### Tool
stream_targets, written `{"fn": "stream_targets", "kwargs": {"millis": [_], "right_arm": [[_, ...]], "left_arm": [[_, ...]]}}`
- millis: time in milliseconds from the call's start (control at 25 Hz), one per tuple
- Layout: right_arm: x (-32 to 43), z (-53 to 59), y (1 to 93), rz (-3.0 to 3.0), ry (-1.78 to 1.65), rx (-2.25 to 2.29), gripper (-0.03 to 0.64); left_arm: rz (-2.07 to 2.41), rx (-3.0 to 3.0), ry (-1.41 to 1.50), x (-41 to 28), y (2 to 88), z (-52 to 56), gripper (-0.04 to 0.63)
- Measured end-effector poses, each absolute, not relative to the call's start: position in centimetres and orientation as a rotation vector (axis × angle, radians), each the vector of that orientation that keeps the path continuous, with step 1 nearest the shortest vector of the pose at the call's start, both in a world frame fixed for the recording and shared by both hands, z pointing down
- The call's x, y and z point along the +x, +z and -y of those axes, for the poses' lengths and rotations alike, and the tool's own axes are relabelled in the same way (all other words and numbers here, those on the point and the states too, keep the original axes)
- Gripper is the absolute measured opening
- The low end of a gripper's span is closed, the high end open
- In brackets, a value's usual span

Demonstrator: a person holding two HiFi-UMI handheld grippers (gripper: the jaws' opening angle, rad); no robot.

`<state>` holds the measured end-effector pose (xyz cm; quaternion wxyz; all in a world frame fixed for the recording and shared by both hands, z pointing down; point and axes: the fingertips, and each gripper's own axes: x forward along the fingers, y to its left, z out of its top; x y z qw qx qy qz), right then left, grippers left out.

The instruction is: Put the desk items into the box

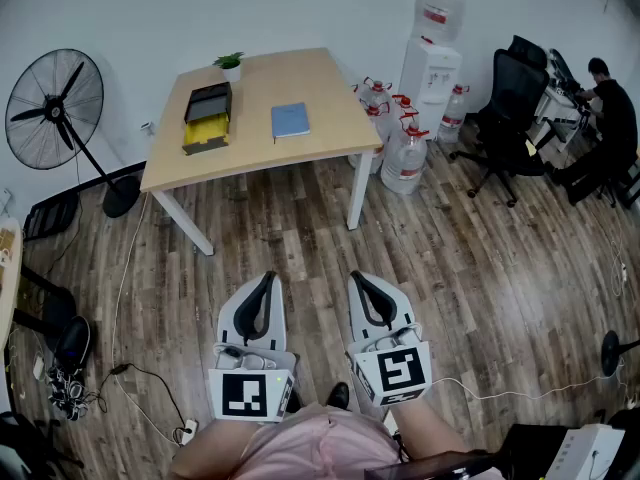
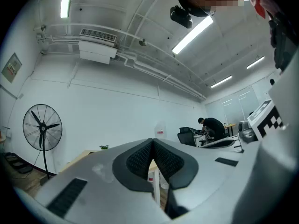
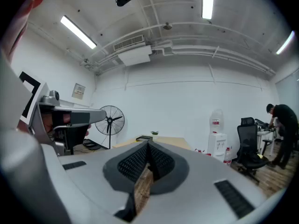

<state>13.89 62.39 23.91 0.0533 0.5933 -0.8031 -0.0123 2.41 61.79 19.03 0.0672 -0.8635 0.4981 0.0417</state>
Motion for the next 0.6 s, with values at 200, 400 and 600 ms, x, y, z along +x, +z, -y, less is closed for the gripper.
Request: {"fn": "stream_targets", "kwargs": {"millis": [200,400,600], "right_arm": [[15.5,-62.2,24.0,2.454,-0.040,1.794,0.000],[16.7,-62.1,25.1,2.474,-0.003,1.758,0.002],[17.4,-60.9,26.1,2.513,0.065,1.733,0.003]], "left_arm": [[-1.527,-2.604,0.124,4.1,19.3,-61.7,0.011],[-1.559,-2.579,0.108,5.0,20.1,-61.9,0.011],[-1.599,-2.594,0.066,5.6,21.7,-60.7,0.011]]}}
